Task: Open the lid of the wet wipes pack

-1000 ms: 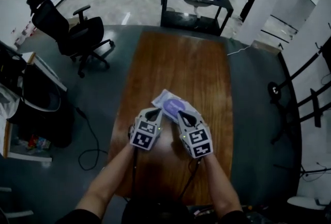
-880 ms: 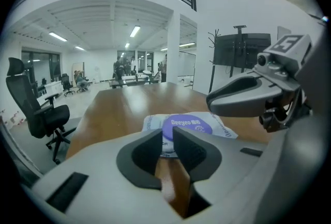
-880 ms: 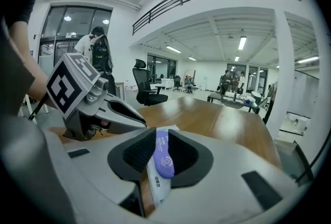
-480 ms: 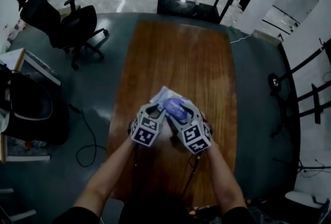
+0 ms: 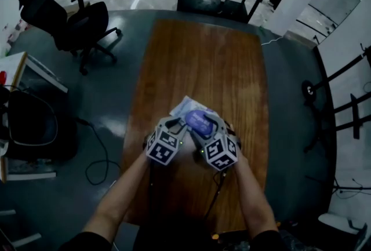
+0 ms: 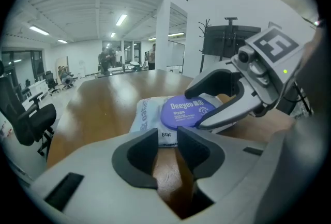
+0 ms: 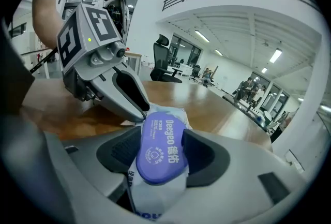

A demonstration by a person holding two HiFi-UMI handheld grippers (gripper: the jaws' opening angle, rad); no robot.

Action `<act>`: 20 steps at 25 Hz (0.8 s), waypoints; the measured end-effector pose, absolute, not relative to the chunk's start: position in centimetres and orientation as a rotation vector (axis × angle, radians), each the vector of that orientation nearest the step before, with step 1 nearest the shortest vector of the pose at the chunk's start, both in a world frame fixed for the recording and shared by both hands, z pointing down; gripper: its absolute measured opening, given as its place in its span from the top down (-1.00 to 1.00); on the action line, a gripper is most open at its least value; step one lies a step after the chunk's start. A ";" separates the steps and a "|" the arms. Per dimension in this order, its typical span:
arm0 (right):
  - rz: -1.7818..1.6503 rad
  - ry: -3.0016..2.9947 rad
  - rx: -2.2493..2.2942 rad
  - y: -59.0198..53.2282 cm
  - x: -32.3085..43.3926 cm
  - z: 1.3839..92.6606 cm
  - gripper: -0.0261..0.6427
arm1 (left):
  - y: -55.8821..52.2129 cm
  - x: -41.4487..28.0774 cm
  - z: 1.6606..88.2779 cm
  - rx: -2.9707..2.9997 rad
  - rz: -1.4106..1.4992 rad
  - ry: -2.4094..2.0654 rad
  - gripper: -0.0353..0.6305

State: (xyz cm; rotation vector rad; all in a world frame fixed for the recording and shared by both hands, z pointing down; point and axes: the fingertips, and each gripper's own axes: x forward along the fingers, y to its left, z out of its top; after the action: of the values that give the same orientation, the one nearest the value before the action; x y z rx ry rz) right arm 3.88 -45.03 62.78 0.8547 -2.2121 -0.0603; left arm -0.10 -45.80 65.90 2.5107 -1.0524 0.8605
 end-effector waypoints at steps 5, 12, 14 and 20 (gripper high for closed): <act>-0.060 -2.211 0.815 -45.2 3.8 63.0 0.11 | -45.6 0.0 66.6 2.504 0.934 -1.042 0.53; 0.118 -2.247 0.816 -45.2 4.6 63.6 0.16 | -45.5 0.2 67.1 2.479 0.959 -1.018 0.54; 0.178 -2.255 0.805 -45.3 4.7 63.8 0.17 | -45.6 0.2 67.2 2.472 0.964 -1.008 0.54; 0.309 -2.302 0.769 -45.6 5.0 63.5 0.17 | -45.6 0.2 67.3 2.459 0.971 -0.996 0.55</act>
State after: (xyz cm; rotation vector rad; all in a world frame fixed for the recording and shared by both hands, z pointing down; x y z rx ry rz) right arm 4.97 -45.64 63.52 0.7686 -2.3017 0.3085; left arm 0.23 -45.64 67.33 2.4592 -0.9959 0.9708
